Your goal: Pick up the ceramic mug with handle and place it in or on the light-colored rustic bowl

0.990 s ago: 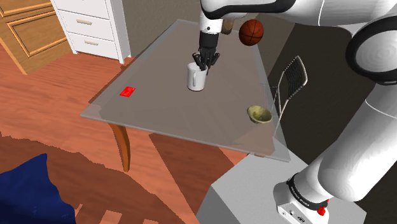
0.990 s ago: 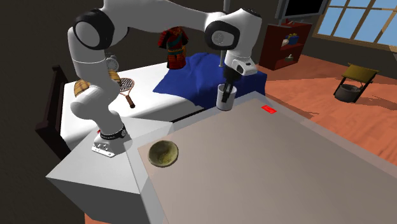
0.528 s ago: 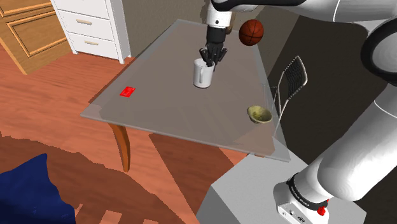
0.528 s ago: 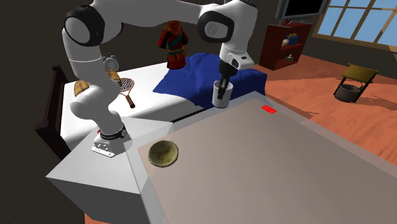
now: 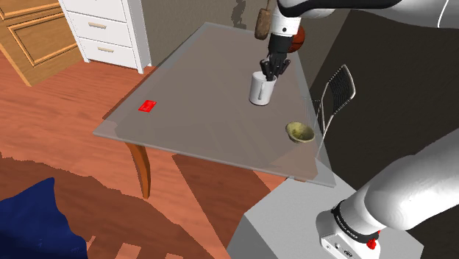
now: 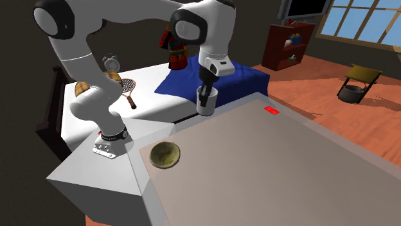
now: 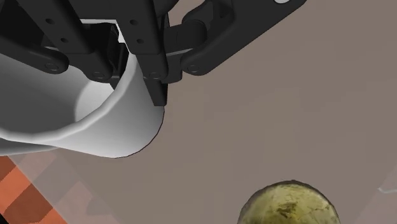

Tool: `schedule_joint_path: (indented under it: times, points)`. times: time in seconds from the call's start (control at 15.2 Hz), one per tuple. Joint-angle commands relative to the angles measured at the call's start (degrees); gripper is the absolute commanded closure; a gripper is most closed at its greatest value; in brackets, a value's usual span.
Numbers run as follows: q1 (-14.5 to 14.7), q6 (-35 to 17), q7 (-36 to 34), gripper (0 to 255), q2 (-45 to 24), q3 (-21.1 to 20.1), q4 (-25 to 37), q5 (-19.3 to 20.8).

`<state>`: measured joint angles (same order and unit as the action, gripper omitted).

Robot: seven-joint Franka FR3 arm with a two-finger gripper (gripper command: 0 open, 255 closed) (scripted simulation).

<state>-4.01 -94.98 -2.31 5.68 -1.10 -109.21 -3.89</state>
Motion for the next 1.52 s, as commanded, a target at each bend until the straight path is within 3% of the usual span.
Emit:
schedule_joint_path:
  times: [0.0,0.59,1.19,1.45]
  points:
    - [-1.1,0.2,2.4,255,3.3,1.3,-3.3,0.5]
    - [-5.6,2.0,11.8,255,15.3,7.4,-13.9,4.3]
    - [-10.6,4.7,21.8,255,23.6,14.5,-19.0,10.2]
    - [-10.7,1.7,21.7,255,23.6,14.8,-22.1,10.4]
